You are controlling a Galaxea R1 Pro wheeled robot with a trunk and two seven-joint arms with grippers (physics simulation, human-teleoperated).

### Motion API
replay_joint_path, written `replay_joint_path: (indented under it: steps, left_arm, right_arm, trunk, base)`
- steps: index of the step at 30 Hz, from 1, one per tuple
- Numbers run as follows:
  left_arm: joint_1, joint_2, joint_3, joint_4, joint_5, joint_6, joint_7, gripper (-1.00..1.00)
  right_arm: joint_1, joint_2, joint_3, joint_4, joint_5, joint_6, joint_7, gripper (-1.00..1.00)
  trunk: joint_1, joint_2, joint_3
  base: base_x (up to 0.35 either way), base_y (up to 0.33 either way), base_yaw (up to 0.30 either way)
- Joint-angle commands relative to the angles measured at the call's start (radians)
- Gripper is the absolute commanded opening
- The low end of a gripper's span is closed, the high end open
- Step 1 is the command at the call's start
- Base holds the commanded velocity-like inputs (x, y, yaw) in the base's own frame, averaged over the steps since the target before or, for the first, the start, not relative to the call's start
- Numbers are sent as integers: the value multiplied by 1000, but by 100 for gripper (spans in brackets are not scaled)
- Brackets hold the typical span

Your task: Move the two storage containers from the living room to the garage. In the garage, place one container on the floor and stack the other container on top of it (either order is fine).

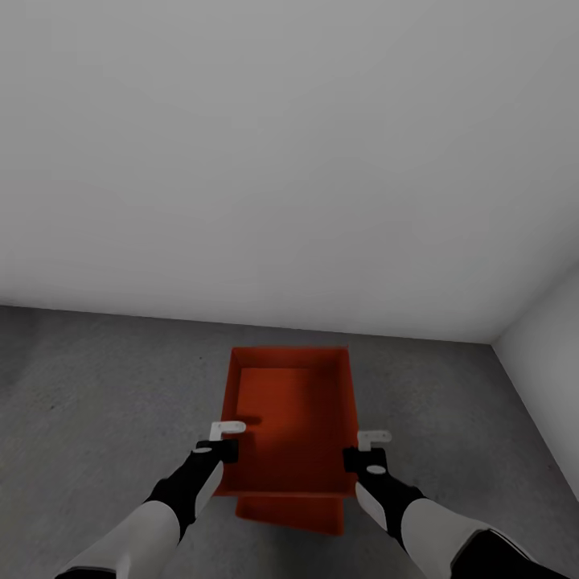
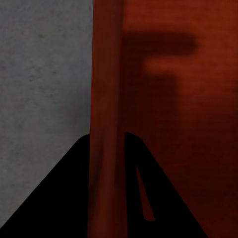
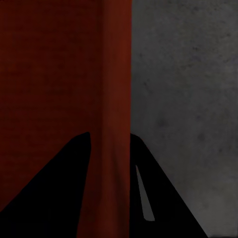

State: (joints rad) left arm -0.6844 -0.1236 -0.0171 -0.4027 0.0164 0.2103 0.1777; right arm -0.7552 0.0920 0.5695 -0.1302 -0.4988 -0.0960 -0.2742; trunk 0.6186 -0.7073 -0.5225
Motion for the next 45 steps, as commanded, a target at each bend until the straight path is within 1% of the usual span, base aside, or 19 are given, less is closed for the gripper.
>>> replay_joint_path:
  steps: [1,9,16,21,22,28,45]
  left_arm:
    - [0,1,4,4,-4,7,8,-100]
    - [0,1,8,9,-12,8,4,-100]
    - [0,1,8,10,-11,7,3,-100]
    - [0,1,8,11,-10,7,3,-100]
    - [0,1,8,11,-10,7,3,-100]
    - [0,1,8,14,-10,8,2,-100]
    - [0,1,7,16,-10,8,6,-100]
  right_arm:
    - [-1,0,3,-3,-5,-3,0,-100]
    - [-1,-2,104,-1,-108,-1,-5,-100]
    - [-1,-4,168,-3,-173,-4,-10,-100]
    - [-1,-4,199,-2,-203,-4,-13,-100]
    - [-1,-5,-10,-3,9,-4,-3,-100]
    - [-1,-5,-10,-3,9,-4,-3,-100]
    - [-1,-5,-10,-3,9,-4,-3,-100]
  trunk:
    - [0,-1,-1]
    - [0,-1,-1]
    - [0,-1,-1]
    - [0,-1,-1]
    - [0,-1,-1]
    - [0,-1,-1]
    - [0,-1,-1]
  base:
    - [0,0,0]
    - [0,0,-27]
    - [0,0,-243]
    - [0,0,-282]
    - [0,0,-281]
    - [0,0,-97]
    - [0,1,-3]
